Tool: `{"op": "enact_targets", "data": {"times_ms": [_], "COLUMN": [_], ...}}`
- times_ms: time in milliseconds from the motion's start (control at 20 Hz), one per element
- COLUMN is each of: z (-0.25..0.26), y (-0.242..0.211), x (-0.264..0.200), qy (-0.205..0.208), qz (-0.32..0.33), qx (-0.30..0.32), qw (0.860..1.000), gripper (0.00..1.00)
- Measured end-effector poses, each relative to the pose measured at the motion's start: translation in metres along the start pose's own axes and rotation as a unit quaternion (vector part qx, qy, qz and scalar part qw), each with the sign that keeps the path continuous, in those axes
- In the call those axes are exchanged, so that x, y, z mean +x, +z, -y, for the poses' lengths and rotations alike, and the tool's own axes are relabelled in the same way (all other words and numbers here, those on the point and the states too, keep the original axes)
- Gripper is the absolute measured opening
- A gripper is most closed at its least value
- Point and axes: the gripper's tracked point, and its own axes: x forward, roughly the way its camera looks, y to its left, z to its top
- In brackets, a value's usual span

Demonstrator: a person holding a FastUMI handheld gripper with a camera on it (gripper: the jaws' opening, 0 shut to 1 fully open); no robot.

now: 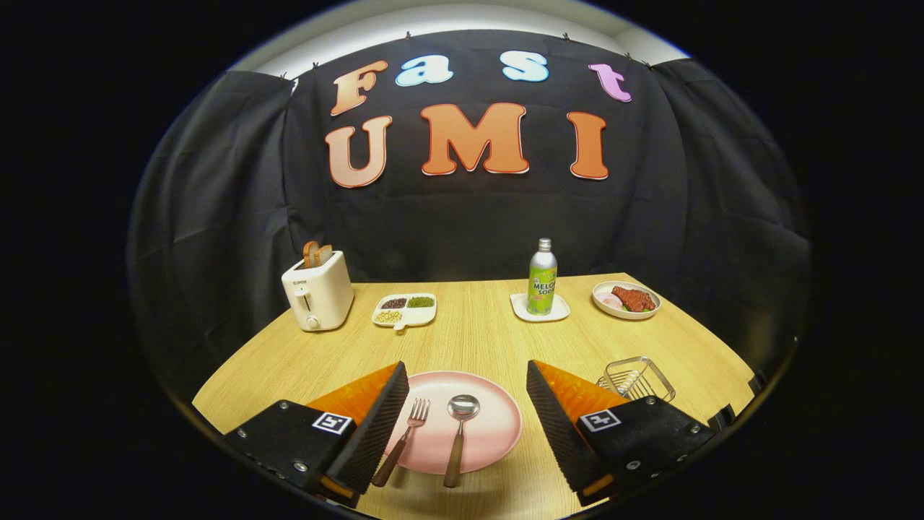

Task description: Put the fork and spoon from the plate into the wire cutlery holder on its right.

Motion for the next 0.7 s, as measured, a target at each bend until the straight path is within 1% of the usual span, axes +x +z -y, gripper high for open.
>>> {"op": "enact_targets", "data": {"times_ms": [450, 700], "z": [-0.005, -0.008], "y": [-0.025, -0.046], "x": [0.001, 0.005], "qy": [0.002, 0.002], "qz": [-0.025, -0.050], "qx": [-0.020, -0.031], "qw": [0.999, 0.998], "gripper": [0.99, 0.99]}}
